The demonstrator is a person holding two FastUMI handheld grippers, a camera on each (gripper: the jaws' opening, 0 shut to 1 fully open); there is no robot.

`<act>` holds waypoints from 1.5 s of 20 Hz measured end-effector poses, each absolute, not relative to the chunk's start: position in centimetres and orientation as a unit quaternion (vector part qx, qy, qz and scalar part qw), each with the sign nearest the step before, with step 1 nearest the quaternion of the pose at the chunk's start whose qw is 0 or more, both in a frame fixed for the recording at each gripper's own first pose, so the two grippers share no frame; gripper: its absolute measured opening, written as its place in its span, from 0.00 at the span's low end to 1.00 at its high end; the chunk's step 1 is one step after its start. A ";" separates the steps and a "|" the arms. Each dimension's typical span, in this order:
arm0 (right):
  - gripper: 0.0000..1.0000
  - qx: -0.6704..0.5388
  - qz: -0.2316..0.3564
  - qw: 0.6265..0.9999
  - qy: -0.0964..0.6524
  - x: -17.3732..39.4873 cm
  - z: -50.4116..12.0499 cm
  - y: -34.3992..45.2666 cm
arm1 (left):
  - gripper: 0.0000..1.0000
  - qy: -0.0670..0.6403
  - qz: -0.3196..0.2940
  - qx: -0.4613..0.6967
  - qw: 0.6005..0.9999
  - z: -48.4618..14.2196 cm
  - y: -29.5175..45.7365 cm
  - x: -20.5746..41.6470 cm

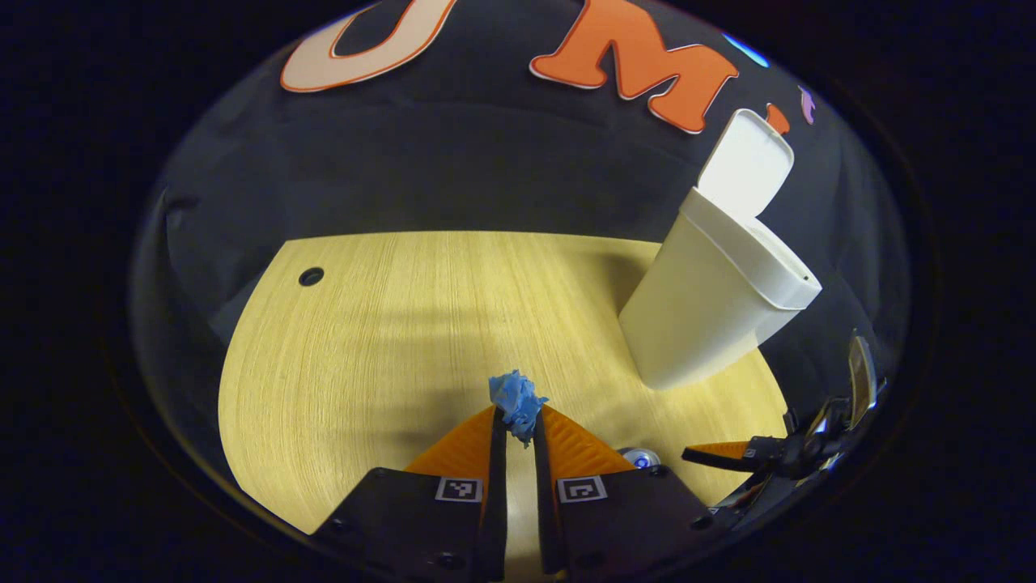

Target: Press the lid of the desktop garbage bin to open it, pick up the crumpled paper on the desktop and throw it into the bin, then pick up the pop can on the desktop and drop it into the bin, and finally close the garbage bin lid.

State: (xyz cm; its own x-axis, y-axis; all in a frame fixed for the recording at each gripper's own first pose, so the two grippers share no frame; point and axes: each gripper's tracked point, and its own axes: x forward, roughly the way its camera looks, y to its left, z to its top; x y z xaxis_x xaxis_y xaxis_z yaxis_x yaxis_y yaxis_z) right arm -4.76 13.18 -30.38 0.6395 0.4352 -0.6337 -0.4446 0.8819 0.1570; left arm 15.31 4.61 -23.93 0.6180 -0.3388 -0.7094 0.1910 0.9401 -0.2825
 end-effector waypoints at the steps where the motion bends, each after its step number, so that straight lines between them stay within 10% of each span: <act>1: 0.96 -0.007 0.250 0.904 0.347 -4.7 -30.5 13.6 | 0.20 0.406 -0.154 -0.092 0.896 -23.2 4.4 15.5; 30: 0.76 0.008 0.233 0.908 0.349 -4.3 -33.2 17.0 | 0.20 0.287 -0.258 -0.062 0.920 -11.2 -4.2 18.9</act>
